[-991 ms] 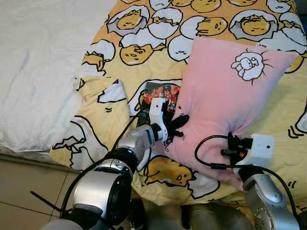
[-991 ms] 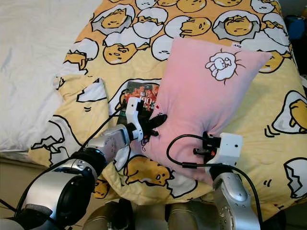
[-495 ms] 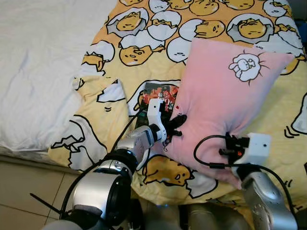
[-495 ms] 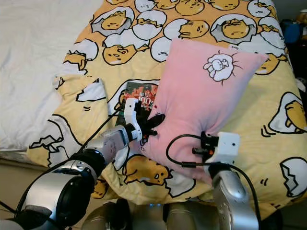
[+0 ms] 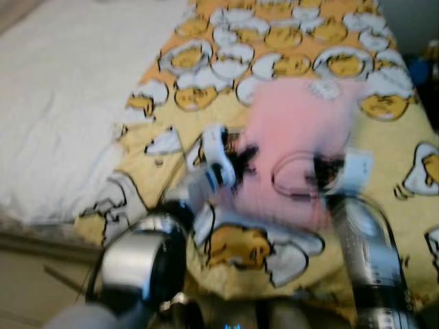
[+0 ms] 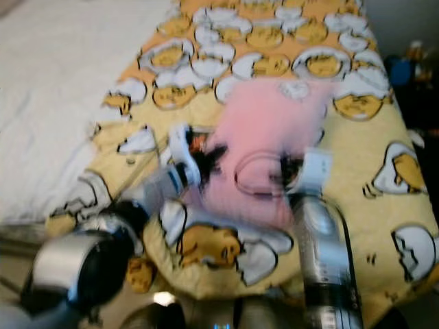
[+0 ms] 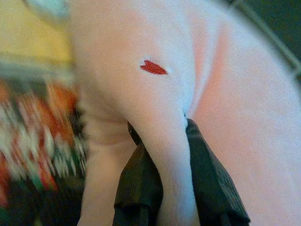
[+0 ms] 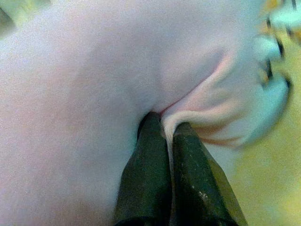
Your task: Clean up the room
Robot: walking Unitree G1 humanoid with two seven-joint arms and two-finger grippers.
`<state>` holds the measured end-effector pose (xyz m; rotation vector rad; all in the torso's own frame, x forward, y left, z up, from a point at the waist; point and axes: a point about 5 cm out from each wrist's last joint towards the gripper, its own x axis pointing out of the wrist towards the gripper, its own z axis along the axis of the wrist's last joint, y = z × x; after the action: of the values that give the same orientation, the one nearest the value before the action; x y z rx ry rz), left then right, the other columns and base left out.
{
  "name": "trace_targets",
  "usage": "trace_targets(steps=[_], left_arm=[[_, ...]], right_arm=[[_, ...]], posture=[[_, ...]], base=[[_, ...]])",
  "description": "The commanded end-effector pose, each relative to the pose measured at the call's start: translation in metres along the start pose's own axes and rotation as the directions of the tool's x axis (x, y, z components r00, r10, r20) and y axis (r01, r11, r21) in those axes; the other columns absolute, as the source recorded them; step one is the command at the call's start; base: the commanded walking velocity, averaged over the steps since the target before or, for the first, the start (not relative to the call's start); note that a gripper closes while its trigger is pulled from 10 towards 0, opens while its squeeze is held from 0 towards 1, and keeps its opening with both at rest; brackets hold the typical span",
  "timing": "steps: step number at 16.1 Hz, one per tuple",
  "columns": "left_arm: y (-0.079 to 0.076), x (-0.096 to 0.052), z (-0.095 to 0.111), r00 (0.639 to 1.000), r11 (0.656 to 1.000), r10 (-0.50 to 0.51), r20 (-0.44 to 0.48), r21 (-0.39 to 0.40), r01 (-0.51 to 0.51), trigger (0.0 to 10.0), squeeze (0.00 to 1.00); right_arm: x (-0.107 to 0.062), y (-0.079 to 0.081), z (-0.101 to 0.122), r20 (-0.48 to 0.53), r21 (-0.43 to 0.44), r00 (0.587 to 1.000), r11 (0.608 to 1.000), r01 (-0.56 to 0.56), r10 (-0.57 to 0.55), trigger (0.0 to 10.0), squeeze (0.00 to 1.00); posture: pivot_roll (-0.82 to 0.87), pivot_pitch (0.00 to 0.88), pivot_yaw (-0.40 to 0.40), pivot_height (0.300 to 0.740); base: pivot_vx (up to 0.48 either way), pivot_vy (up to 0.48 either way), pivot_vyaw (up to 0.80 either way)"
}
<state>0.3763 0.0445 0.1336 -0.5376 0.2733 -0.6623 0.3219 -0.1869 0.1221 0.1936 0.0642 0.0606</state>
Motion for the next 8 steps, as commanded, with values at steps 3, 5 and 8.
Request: trace_targets(steps=[3, 5, 8], left_arm=[[-0.012, 0.003, 0.062, 0.984, 0.991, -0.061, 0.17, 0.125, 0.04, 0.0, 0.0], [-0.015, -0.001, 0.088, 0.973, 0.975, -0.068, 0.222, 0.221, 0.017, 0.0, 0.0], [-0.01, -0.011, 0.107, 0.967, 0.928, -0.069, 0.245, 0.372, -0.028, 0.0, 0.0]], right_arm=[[0.022, 0.013, 0.034, 0.13, 0.005, 0.989, 0.997, -0.071, 0.069, 0.0, 0.09], [0.033, 0.018, 0.054, 0.196, -0.021, 0.977, 0.996, -0.085, 0.087, 0.0, 0.09], [0.037, 0.018, 0.079, 0.304, -0.082, 0.95, 0.995, -0.048, 0.071, 0.0, 0.08]], posture=[[-0.11, 0.0, 0.072, 0.731], [-0.11, 0.0, 0.074, 0.731], [-0.1, 0.0, 0.078, 0.731]], base=[[0.0, 0.0, 0.0], [0.0, 0.0, 0.0], [0.0, 0.0, 0.0]])
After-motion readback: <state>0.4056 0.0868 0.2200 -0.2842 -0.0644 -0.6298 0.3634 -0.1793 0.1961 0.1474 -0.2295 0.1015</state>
